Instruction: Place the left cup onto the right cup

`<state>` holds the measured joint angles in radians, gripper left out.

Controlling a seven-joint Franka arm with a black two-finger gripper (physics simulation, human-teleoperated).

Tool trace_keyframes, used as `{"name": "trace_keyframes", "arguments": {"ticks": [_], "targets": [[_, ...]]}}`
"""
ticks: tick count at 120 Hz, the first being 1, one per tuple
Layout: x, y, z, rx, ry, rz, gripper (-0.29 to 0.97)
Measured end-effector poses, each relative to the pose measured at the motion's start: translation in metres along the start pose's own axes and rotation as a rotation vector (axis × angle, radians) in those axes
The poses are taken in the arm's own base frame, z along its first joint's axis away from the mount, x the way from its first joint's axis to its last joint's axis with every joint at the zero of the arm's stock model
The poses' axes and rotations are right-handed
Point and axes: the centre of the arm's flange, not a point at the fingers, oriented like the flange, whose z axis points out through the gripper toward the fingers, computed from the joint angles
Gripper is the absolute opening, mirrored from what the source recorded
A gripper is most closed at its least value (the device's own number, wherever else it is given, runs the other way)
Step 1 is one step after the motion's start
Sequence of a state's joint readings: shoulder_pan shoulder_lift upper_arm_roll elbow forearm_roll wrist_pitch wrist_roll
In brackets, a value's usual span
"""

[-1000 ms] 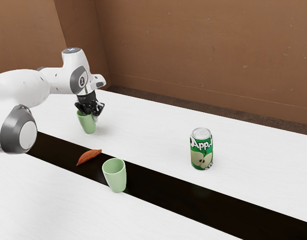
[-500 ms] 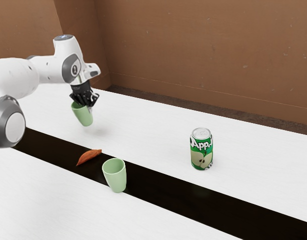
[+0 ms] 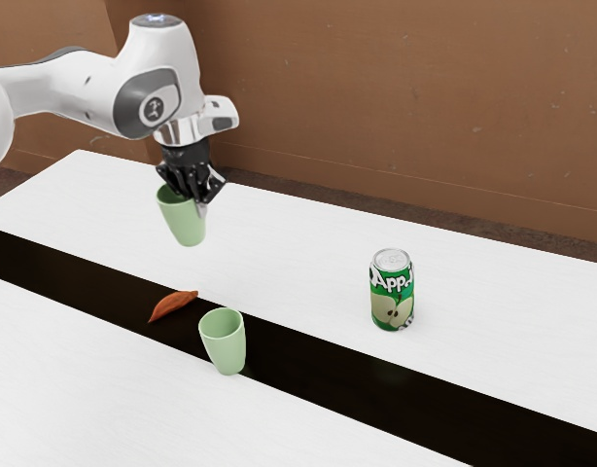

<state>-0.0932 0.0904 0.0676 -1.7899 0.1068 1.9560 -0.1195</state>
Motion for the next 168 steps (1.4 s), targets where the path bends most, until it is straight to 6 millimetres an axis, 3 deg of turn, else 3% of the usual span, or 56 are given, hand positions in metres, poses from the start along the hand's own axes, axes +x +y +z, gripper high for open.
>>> {"name": "trace_keyframes", "arguments": {"ticks": [29,42,67,97,168], "targets": [[-0.071,0.057,-0.008,0.023,-0.014,-0.058,-0.1],[-0.087,0.07,-0.001,0.022,-0.01,-0.116,-0.1],[-0.09,0.074,0.017,-0.001,-0.003,-0.266,-0.1],[-0.085,0.098,0.041,-0.035,-0.031,-0.394,-0.1],[-0.077,0.092,0.072,-0.042,-0.078,-0.602,-0.1]]}}
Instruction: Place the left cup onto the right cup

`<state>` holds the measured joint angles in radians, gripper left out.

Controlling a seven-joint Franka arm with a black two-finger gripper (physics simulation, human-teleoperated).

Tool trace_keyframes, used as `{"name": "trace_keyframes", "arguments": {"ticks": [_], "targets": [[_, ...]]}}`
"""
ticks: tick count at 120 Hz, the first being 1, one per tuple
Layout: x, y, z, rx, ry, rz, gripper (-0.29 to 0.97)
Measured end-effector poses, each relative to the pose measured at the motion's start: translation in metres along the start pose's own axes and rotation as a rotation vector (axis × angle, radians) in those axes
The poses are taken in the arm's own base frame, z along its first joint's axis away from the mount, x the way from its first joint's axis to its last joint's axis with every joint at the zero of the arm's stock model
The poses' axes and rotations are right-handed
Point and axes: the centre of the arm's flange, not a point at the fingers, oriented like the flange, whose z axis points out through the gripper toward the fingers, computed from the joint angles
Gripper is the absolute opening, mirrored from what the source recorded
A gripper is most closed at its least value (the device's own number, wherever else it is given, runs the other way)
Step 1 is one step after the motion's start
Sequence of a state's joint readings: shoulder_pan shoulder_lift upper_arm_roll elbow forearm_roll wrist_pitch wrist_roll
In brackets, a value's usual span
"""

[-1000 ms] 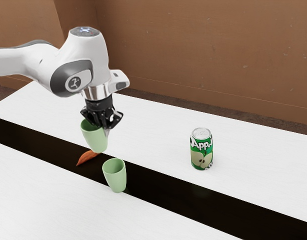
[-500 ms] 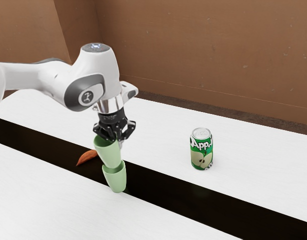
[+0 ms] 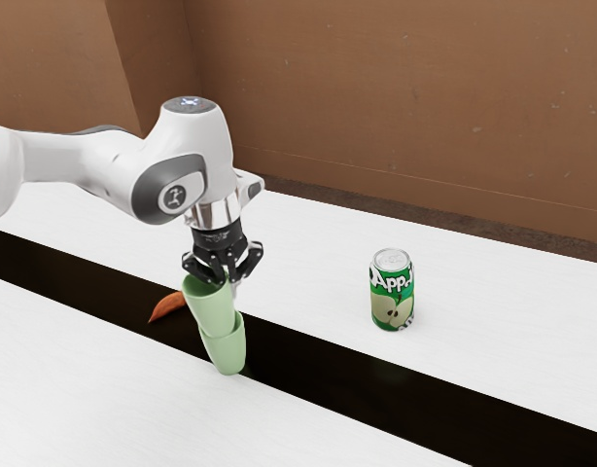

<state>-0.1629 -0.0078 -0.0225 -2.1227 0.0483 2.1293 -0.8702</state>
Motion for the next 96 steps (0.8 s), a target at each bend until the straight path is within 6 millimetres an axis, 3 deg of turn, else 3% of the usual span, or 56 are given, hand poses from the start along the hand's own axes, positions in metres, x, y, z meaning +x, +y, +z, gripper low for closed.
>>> {"name": "trace_keyframes", "arguments": {"ticks": [40,66,80,96], "targets": [[0.015,-0.001,0.007,0.003,-0.002,-0.059,-0.1],[0.01,0.008,0.018,0.001,-0.007,-0.065,-0.1],[0.005,0.012,0.018,-0.003,-0.008,-0.059,0.16],[0.002,0.009,0.005,-0.019,0.008,-0.062,0.4]]}}
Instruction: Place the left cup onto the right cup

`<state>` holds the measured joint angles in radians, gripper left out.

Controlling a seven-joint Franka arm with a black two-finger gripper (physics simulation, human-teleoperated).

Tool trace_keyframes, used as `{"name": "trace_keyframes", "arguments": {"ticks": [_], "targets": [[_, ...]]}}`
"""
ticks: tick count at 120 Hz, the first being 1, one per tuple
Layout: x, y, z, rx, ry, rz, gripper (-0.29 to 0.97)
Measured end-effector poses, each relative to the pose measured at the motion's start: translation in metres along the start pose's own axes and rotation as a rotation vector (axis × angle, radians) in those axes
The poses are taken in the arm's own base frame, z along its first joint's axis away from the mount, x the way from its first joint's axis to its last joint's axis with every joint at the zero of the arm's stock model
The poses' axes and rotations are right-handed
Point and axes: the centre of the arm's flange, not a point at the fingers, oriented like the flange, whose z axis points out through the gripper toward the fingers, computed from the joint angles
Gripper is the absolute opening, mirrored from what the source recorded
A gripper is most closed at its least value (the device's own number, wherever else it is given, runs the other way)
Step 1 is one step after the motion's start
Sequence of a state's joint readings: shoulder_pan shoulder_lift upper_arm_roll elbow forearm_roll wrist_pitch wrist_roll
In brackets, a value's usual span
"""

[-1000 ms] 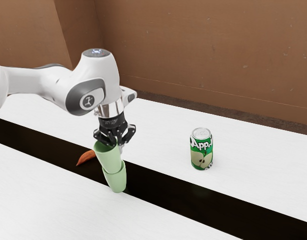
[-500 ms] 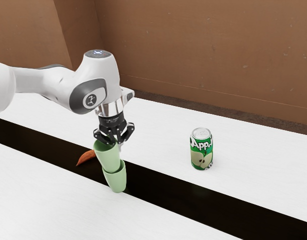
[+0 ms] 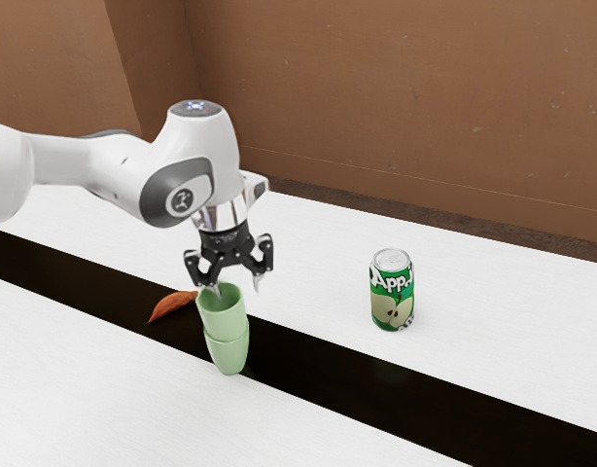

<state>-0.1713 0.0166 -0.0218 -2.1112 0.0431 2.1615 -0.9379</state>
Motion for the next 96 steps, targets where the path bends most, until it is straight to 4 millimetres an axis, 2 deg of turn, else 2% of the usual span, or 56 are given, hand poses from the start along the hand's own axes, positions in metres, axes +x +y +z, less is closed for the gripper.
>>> {"name": "trace_keyframes", "arguments": {"ticks": [28,38,58,85,96], "targets": [[-0.001,-0.012,-0.04,-0.03,0.04,-0.011,0.59],[0.003,-0.012,-0.067,-0.042,0.054,-0.016,0.62],[0.02,0.001,-0.144,-0.049,0.099,0.023,0.65],[0.072,-0.017,-0.186,0.007,0.117,0.101,0.67],[0.092,-0.031,-0.189,0.045,0.126,0.143,0.67]]}}
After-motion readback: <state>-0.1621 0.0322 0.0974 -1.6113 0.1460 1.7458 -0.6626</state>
